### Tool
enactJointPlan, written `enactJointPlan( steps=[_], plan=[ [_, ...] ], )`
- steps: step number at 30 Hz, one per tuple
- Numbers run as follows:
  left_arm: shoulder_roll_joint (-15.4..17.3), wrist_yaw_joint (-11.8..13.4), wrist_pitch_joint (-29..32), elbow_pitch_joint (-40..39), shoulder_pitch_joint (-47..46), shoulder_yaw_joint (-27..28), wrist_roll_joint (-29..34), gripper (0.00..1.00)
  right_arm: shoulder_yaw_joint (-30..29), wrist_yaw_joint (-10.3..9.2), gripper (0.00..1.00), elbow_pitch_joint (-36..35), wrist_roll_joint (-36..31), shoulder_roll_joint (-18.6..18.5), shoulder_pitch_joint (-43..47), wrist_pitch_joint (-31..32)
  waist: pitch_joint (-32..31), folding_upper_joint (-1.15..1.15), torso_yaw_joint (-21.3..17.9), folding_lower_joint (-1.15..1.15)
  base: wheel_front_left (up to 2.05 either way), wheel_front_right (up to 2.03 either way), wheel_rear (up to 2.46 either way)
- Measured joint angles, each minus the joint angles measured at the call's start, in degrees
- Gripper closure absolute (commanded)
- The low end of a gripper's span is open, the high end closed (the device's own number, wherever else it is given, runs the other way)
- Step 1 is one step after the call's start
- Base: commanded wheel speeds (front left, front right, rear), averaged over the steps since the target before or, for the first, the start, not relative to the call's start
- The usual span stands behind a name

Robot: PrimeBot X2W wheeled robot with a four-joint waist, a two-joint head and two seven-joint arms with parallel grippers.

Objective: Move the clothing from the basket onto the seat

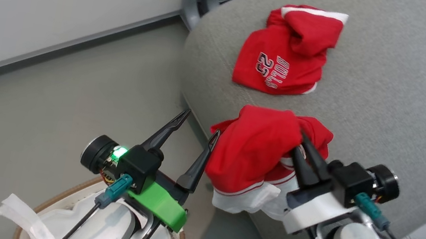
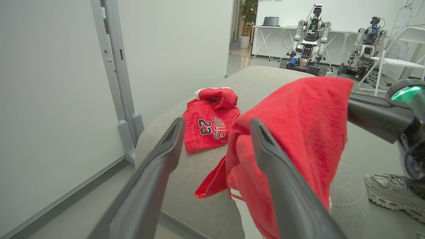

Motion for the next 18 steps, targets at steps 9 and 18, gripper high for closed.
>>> enactJointPlan(
  steps=[9,18],
  plan=[
    [0.8,0.0,0.0,0.8,-3.7,-2.0,0.0,0.0,-7.2,0.0,1.0,-1.3,-3.4,-6.0,-12.6,0.0,5.7,0.0,-2.8,0.0,0.0,0.0,0.0],
    [2.3,0.0,0.0,0.8,-10.2,-5.5,0.7,0.0,-17.3,0.0,1.0,6.4,-10.9,-12.4,-30.2,0.0,13.3,0.0,1.1,0.01,0.0,0.0,0.0]
  ],
)
